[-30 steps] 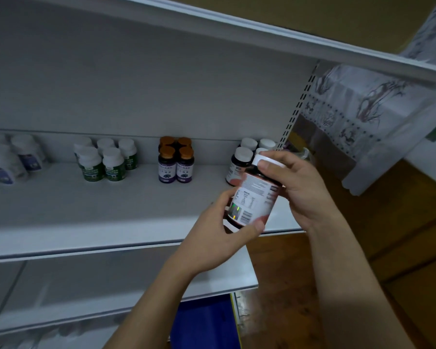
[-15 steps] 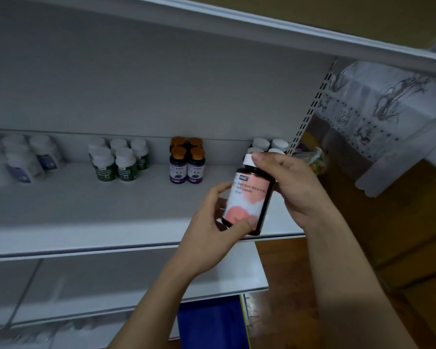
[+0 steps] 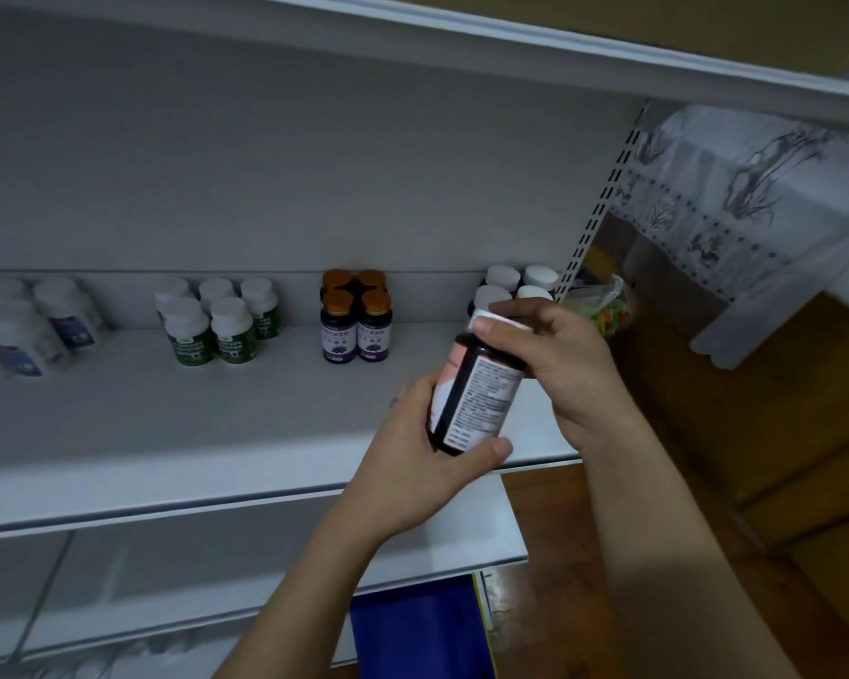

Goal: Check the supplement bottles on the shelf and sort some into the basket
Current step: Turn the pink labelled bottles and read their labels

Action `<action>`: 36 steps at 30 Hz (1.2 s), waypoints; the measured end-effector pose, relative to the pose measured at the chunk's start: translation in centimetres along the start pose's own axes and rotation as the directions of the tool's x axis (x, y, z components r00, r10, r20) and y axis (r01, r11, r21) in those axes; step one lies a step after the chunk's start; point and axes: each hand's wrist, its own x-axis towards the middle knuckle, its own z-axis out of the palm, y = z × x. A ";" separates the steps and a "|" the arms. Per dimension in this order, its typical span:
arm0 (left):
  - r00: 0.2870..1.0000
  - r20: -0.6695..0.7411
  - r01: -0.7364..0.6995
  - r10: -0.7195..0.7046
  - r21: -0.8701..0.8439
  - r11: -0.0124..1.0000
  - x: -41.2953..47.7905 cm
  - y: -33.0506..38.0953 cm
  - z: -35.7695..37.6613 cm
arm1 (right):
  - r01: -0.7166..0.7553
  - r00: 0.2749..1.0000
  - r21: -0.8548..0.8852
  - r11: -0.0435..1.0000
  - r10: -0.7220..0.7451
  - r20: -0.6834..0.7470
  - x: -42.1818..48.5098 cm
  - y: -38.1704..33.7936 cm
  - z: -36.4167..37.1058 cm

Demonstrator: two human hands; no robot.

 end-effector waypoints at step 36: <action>0.977 -0.194 0.199 -0.090 0.666 0.719 6.5 -4.6 -2.4 | 0.217 0.972 -0.566 0.795 -0.125 0.198 10.5 0.9 1.3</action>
